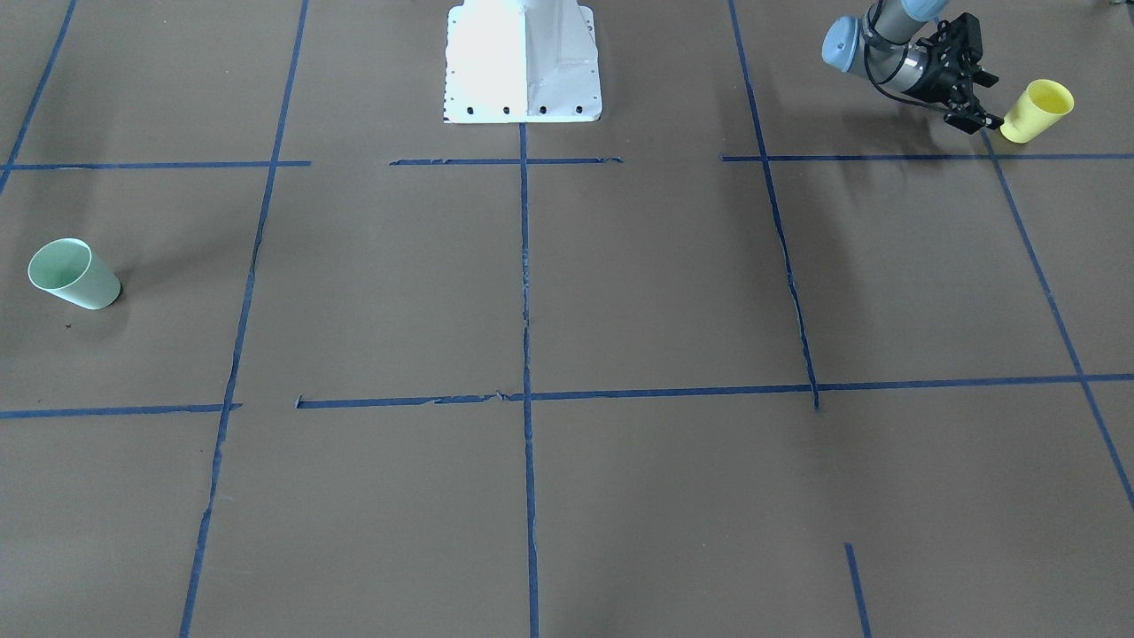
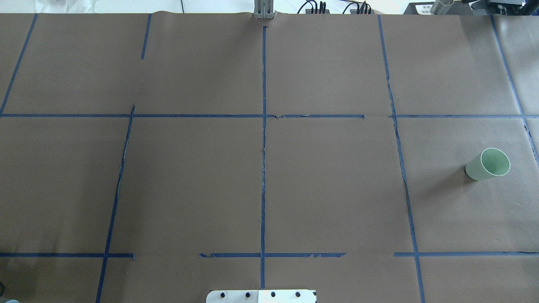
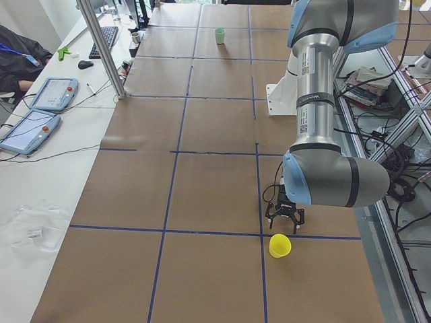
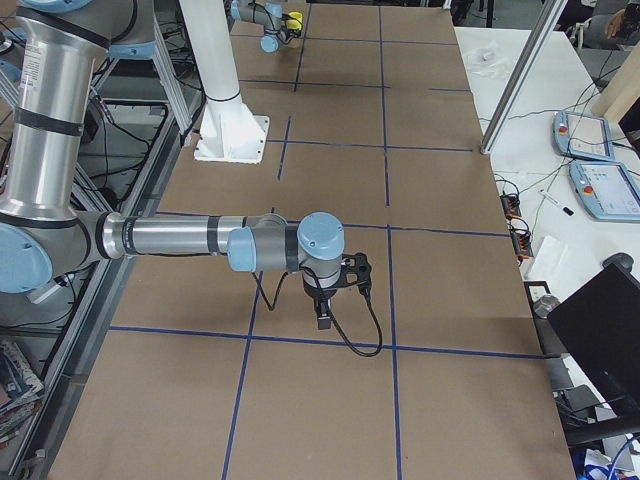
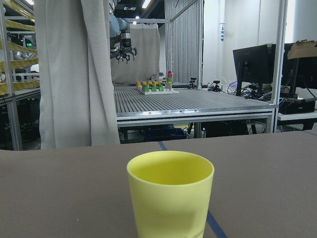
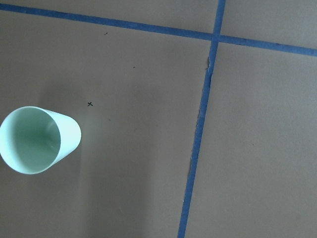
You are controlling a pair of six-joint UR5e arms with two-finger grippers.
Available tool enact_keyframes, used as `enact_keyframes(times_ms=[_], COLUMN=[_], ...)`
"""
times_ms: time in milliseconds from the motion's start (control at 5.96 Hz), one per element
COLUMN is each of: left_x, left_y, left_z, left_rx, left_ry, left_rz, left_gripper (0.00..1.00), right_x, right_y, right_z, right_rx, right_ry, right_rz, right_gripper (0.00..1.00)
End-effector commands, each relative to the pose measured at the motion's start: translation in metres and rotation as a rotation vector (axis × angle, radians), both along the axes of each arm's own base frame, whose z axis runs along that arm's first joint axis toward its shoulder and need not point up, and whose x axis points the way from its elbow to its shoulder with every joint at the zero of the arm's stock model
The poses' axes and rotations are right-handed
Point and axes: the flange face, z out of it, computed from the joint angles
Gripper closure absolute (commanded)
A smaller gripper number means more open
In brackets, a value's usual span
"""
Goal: Transfer and stack yellow cup on green cup
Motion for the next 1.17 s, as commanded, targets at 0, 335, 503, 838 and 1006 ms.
enact_keyframes(times_ms=[0,335,503,838,1006], left_x=[-0.02,-0.024,-0.026,-0.036,-0.042], left_y=[-0.003,-0.004,-0.005,-0.007,-0.008], left_z=[0.014,0.041,0.044,0.066,0.081], left_rx=[-0.017,-0.015,-0.015,-0.02,-0.031], left_ry=[0.009,0.006,0.004,-0.014,-0.028], left_rz=[0.033,0.038,0.036,0.047,0.068], left_gripper=[0.0,0.0,0.0,0.0,0.0], right_x=[0.0,0.0,0.0,0.0,0.0], right_y=[-0.001,-0.001,-0.002,-0.002,-0.002], right_z=[-0.002,-0.002,-0.004,-0.005,-0.005], right_rx=[0.016,0.017,0.026,0.036,0.036], right_ry=[-0.001,-0.003,-0.004,-0.006,-0.006], right_rz=[0.001,0.005,0.005,0.005,0.005], right_gripper=[0.0,0.0,0.0,0.0,0.0])
